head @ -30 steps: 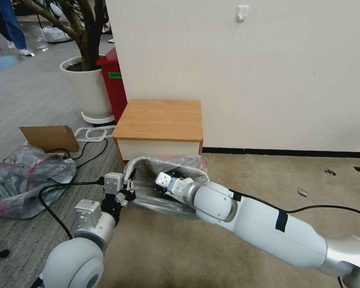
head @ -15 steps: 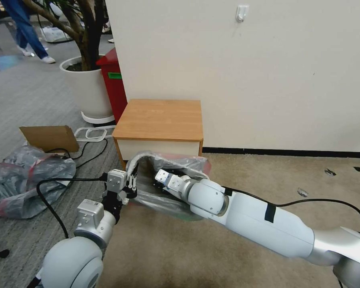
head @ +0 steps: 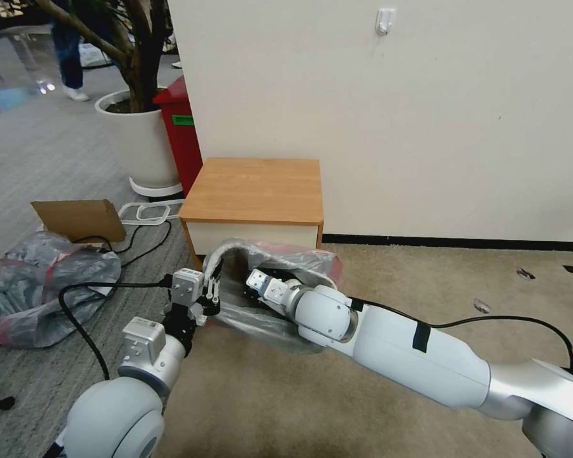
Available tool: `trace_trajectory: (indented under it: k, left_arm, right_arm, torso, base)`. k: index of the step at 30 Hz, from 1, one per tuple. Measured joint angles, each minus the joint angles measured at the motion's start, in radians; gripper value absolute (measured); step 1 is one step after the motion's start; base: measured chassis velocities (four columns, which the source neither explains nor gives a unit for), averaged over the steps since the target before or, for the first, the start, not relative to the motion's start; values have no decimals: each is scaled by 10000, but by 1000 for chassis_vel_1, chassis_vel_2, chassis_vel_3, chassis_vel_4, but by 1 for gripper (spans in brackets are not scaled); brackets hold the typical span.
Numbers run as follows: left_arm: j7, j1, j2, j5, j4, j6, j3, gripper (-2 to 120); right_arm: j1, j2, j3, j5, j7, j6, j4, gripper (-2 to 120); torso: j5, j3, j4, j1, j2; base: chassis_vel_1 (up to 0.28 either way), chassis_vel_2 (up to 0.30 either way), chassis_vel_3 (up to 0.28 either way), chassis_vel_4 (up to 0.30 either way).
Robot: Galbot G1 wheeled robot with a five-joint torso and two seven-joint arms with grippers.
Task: Pick up the garbage bag from the table and place it over the trash can.
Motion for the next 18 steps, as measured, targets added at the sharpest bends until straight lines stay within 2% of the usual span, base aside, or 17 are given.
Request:
trace_trajectory:
  k: [18]
  left_arm:
    - [283,75,-4,-3,-123,-35,-18,5]
  right_arm:
    - [22,192,8,109,76,-3,-196,0]
  torso:
    - [0,0,-1,0,0]
  base:
    - [0,0,0,0]
